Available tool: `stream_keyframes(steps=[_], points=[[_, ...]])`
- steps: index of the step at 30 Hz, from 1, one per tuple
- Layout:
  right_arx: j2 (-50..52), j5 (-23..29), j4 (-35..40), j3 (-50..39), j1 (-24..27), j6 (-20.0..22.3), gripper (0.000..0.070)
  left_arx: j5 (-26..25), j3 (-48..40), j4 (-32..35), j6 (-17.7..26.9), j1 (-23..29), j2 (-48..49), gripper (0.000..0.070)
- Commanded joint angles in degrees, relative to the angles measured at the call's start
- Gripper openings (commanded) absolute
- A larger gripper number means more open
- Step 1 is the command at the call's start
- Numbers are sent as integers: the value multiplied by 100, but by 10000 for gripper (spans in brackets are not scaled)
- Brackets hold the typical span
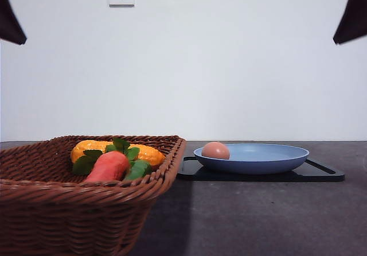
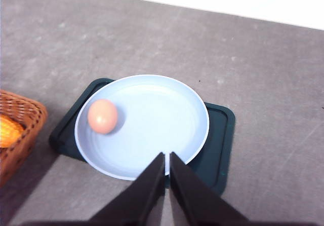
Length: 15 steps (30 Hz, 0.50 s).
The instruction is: Transfer egg from basket to plate and serve
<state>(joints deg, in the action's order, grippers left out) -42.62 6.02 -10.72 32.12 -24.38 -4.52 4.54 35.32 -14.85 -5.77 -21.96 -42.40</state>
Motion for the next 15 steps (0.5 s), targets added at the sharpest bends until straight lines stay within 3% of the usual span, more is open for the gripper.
stream_keyframes(steps=[1, 3, 15], points=[[3, 7, 283, -135, -39, -83, 0, -1, 2, 105, -303, -53, 10, 0], [3, 9, 344, -188, -37, -276, 0, -1, -8, 24, -399, -57, 10, 0], [5, 7, 518, -180, -35, -292, 0, -1, -8, 81, -399, -57, 8, 0]])
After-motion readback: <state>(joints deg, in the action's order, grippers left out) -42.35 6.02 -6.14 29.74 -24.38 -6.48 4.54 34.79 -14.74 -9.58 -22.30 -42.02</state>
